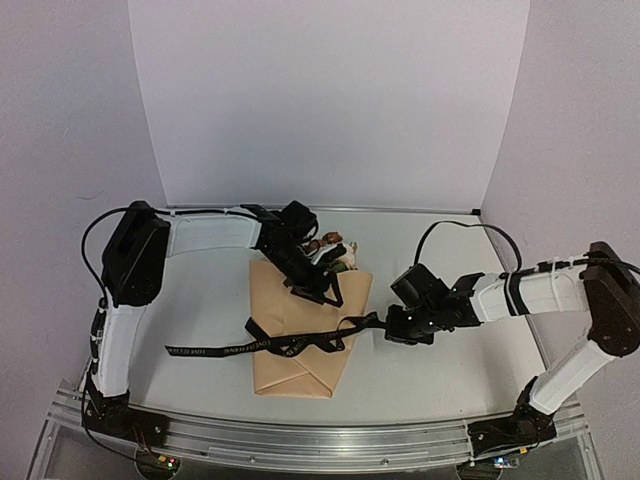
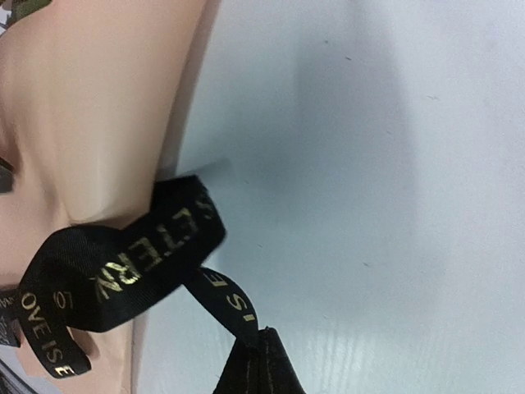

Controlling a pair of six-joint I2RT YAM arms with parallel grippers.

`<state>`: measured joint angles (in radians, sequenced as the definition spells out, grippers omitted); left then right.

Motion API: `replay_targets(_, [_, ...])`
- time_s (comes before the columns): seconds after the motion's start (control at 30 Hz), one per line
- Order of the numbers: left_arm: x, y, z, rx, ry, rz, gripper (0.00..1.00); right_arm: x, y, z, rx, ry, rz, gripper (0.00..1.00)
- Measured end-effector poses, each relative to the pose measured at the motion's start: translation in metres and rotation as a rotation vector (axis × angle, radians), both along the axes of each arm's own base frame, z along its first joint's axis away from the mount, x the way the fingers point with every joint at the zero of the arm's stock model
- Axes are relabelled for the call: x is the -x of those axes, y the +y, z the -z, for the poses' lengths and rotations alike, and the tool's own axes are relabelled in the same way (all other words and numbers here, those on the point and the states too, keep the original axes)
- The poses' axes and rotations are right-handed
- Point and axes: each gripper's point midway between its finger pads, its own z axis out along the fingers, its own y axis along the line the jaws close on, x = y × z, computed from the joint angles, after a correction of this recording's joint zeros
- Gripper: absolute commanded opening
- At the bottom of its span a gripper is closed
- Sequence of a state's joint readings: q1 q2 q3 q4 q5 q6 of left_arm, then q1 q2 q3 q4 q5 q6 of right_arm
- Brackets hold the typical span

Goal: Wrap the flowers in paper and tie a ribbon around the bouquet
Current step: Cross the ribbon over the folded bouquet.

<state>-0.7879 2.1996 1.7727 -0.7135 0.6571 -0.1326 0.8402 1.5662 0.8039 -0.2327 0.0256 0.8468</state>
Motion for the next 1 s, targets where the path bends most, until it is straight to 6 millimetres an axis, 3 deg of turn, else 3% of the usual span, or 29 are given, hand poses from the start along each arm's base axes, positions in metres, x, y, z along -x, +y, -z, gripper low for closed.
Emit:
replay_targets(0.13, [-0.022,0.026,-0.044,0.083,-0.034,-0.182,0.75,0.008,-0.015,-0.009,0.056,0.040,0.029,0.00])
replay_targets(0.23, [-0.037,0.074,-0.072,0.107,-0.026,-0.409,0.76,0.013,-0.025,-0.015,0.107,0.064,0.049,0.00])
replay_targets(0.33, [-0.049,0.136,-0.082,0.102,0.004,-0.698,0.76,0.018,-0.037,-0.018,0.165,0.088,0.064,0.00])
replay_targets(0.47, [-0.027,0.199,-0.046,0.001,0.117,-0.990,0.75,0.024,-0.048,-0.023,0.230,0.106,0.066,0.00])
replay_targets(0.57, [0.006,0.228,-0.004,-0.121,0.217,-1.127,0.75,0.026,-0.048,-0.032,0.261,0.101,0.054,0.00])
replay_targets(0.67, [0.035,0.250,0.021,-0.213,0.278,-1.217,0.71,0.023,-0.040,-0.048,0.268,0.074,0.028,0.00])
replay_targets(0.73, [0.045,0.258,0.025,-0.256,0.262,-1.242,0.70,0.020,-0.033,-0.057,0.258,0.051,0.015,0.00])
replay_targets(0.8, [0.049,0.251,0.022,-0.289,0.200,-1.205,0.64,0.019,-0.030,-0.062,0.255,0.039,0.006,0.00])
replay_targets(1.0, [0.054,0.193,0.013,-0.298,-0.009,-0.919,0.71,0.018,-0.030,-0.056,0.296,0.047,-0.014,0.00])
